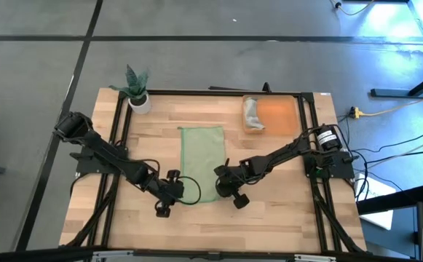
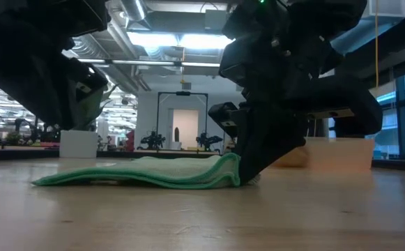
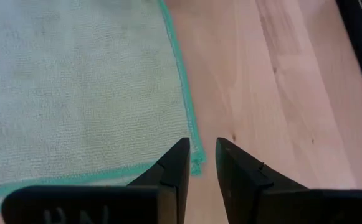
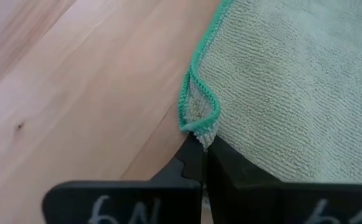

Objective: Roll microfiber towels into tight, uniform cylinder then place into a basket
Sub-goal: Roll the green microfiber towel

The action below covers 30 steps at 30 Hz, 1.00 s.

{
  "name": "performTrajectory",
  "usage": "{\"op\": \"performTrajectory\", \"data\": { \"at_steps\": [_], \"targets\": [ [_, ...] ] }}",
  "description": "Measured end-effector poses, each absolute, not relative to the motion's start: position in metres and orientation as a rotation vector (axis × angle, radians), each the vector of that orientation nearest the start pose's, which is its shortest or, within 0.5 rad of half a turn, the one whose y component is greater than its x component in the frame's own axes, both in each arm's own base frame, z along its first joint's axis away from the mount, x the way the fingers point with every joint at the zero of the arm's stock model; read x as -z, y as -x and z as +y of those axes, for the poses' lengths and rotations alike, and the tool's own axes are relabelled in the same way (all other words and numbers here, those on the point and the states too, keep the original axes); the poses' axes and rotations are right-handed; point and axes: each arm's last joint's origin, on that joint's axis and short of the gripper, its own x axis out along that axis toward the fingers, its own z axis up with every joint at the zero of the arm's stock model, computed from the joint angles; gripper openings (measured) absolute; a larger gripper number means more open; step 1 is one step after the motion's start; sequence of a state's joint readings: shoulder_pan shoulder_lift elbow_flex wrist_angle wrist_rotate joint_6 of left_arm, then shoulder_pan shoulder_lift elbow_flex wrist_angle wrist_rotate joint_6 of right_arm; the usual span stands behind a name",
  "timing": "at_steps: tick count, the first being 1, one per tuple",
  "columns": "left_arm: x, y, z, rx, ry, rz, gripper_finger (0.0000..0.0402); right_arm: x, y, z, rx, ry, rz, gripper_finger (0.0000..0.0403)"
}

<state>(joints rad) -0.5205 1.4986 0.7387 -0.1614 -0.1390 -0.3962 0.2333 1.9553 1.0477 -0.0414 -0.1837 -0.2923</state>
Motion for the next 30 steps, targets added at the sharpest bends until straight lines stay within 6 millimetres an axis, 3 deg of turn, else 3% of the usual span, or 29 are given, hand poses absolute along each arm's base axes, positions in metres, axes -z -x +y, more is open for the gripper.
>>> {"op": "performTrajectory", "data": {
  "at_steps": [14, 23, 30],
  "targets": [
    [-0.164, -0.246, -0.129, 0.092, 0.218, 0.95, 0.0097, -0.114, -0.362, 0.091, -0.537, 0.329, 0.884, 0.0003],
    [-0.164, -0.241, -0.14, 0.123, 0.032, 0.9, 0.0095, -0.114, -0.362, 0.091, -0.514, 0.322, 0.885, 0.0003],
    [-0.141, -0.244, -0.148, 0.122, -0.004, 0.957, 0.0094, -0.114, -0.363, 0.091, -0.508, 0.322, 0.873, 0.0003]
  ]
}}
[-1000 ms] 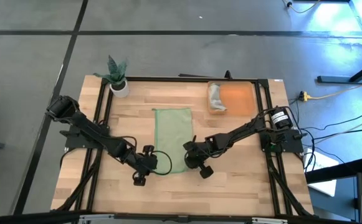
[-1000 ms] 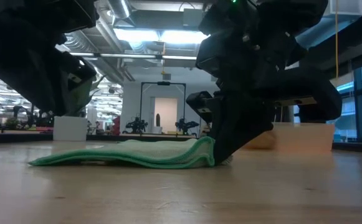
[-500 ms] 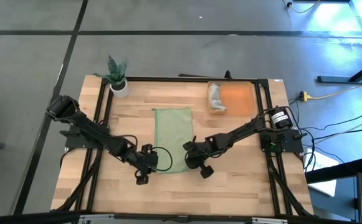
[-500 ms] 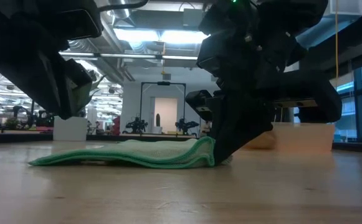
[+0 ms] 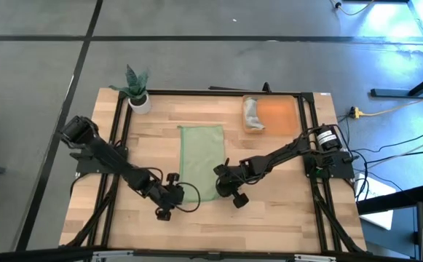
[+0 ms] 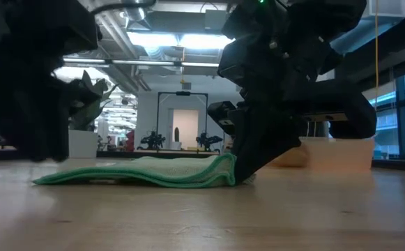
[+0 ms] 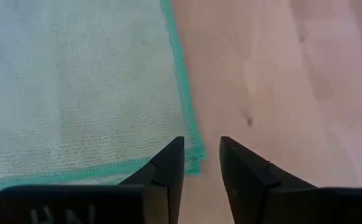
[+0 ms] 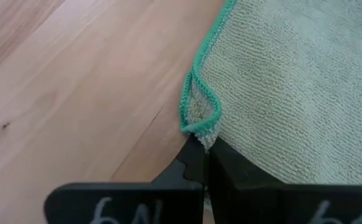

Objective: Roll microfiber towels into tight, uniform cylinder then place into a basket
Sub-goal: Roll the green microfiber towel

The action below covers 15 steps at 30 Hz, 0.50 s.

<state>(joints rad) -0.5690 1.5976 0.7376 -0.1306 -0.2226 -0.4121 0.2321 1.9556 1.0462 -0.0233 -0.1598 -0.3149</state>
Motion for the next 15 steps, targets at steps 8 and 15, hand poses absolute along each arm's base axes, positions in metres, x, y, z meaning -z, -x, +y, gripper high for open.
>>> {"op": "performTrajectory", "data": {
  "at_steps": [8, 15],
  "targets": [
    [-0.1324, -0.2463, -0.1466, 0.023, -0.068, 0.932, 0.0093, -0.1142, -0.3631, 0.0905, -0.486, 0.274, 0.887, 0.0003],
    [-0.1288, -0.2445, -0.1531, 0.055, -0.07, 0.937, 0.0096, -0.1142, -0.3641, 0.0862, -0.467, 0.271, 0.889, 0.0003]
  ]
}}
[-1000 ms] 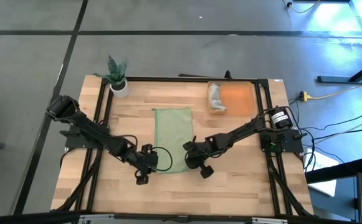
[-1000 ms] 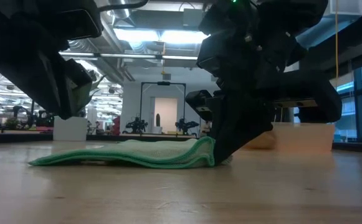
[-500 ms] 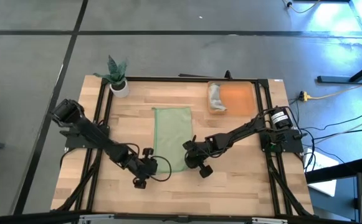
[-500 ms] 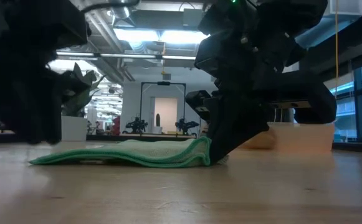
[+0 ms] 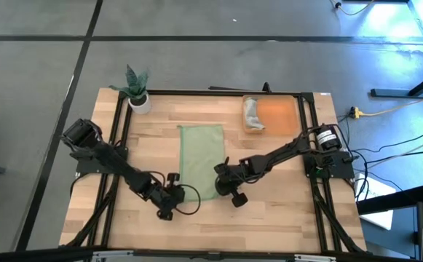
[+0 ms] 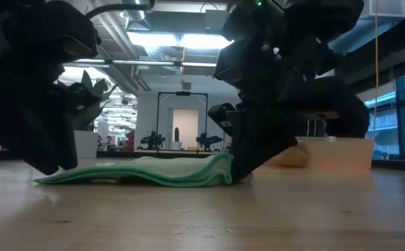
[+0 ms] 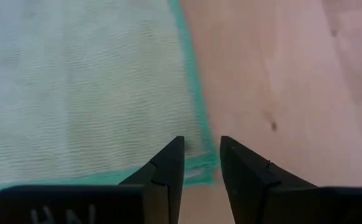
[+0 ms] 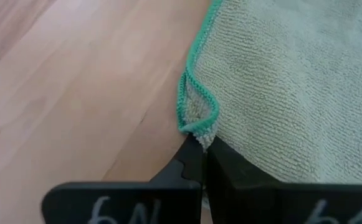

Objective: Roll microfiber towels into tight, uniform cylinder then place into a basket
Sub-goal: Roll the green microfiber towel

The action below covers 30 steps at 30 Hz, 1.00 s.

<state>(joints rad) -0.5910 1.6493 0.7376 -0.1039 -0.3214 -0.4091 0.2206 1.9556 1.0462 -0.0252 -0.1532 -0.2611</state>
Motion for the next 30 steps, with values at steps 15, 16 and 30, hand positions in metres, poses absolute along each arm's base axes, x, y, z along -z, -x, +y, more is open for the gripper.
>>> {"op": "performTrajectory", "data": {
  "at_steps": [15, 16, 30],
  "targets": [
    [-0.1292, -0.2424, -0.1502, -0.02, -0.083, 0.933, 0.0096, -0.1145, -0.3656, 0.0817, -0.428, 0.222, 0.896, 0.0003],
    [-0.1292, -0.2425, -0.1504, -0.015, -0.081, 0.933, 0.0096, -0.1145, -0.3656, 0.0817, -0.427, 0.22, 0.896, 0.0003],
    [-0.1299, -0.2407, -0.1557, 0.009, -0.08, 0.922, 0.0096, -0.1146, -0.3658, 0.0815, -0.428, 0.223, 0.894, 0.0003]
  ]
}}
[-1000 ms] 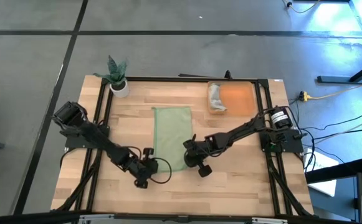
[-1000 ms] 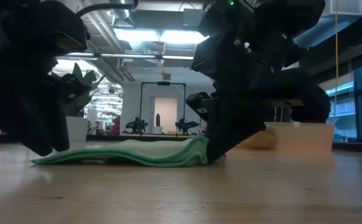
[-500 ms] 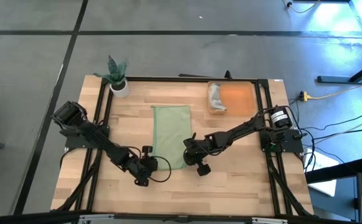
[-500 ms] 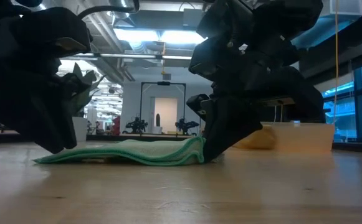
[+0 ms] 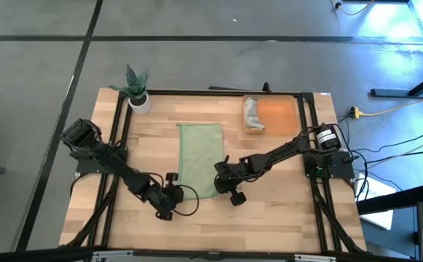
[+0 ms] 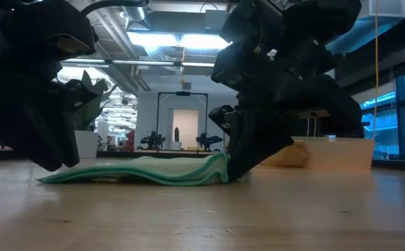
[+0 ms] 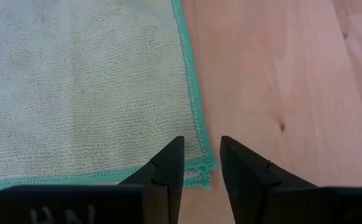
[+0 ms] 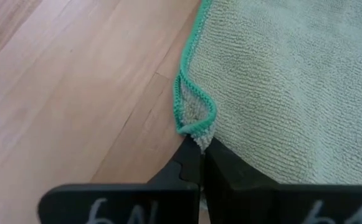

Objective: Roll microfiber towels into tight, uniform cylinder then place into a basket
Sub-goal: Roll the green microfiber towel

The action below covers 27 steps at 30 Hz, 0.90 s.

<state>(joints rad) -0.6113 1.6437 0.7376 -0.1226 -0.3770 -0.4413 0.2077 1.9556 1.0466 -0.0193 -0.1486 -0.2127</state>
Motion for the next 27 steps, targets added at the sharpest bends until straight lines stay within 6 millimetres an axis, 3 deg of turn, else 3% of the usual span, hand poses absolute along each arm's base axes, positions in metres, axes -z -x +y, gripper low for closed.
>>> {"op": "performTrajectory", "data": {
  "at_steps": [8, 14, 23, 27],
  "targets": [
    [-0.112, -0.243, -0.158, -0.028, -0.069, 0.96, 0.0096, -0.115, -0.366, 0.081, -0.428, 0.222, 0.894, 0.0003],
    [-0.111, -0.243, -0.158, -0.04, -0.067, 0.963, 0.0093, -0.115, -0.366, 0.082, -0.428, 0.22, 0.894, 0.0003],
    [-0.11, -0.243, -0.155, -0.021, -0.044, 1.001, 0.001, -0.115, -0.366, 0.081, -0.399, 0.178, 0.904, 0.0003],
    [-0.114, -0.246, -0.15, -0.008, 0.068, 1.033, 0.0005, -0.115, -0.366, 0.076, -0.379, 0.143, 0.92, 0.0003]
  ]
}}
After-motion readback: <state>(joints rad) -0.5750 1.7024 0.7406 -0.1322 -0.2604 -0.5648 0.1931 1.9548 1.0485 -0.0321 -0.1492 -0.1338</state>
